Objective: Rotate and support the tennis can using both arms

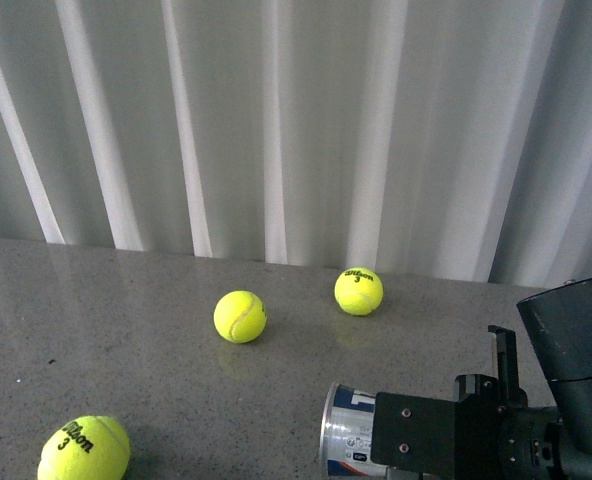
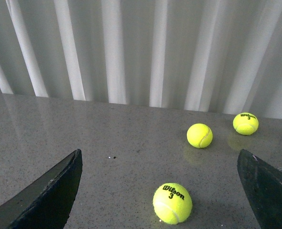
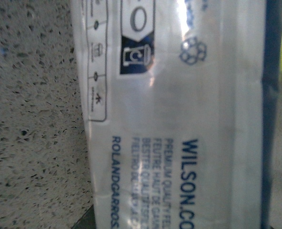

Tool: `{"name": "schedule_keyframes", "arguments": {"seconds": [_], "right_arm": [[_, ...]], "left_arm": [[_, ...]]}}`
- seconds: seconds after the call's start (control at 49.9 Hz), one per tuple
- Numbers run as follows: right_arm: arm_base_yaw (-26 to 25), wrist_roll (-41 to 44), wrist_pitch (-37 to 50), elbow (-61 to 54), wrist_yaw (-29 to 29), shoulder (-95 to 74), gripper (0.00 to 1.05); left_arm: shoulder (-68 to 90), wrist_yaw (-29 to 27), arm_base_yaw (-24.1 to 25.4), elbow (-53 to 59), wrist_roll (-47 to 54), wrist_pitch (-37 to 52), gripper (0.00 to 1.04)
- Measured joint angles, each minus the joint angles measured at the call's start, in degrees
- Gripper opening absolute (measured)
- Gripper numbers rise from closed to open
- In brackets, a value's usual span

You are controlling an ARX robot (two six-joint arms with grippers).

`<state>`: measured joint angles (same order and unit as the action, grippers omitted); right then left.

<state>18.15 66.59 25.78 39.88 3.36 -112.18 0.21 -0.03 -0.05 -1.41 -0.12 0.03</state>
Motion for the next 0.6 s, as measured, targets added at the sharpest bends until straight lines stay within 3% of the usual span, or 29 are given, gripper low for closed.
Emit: {"name": "schedule_keyframes", "arguments": {"seconds": [0.24, 0.601], "right_arm": [[2.7, 3.7, 0.7, 5.1, 0.1, -5.7, 0.25], [6.4, -1.0, 3.8, 5.9, 2.2, -8.5, 0.25]], "left_arm": [[0.0, 0.0, 0.0, 0.0, 0.0, 0.0, 0.98], [0.0, 0.0, 0.0, 0.0, 0.0, 0.0, 0.98]]}}
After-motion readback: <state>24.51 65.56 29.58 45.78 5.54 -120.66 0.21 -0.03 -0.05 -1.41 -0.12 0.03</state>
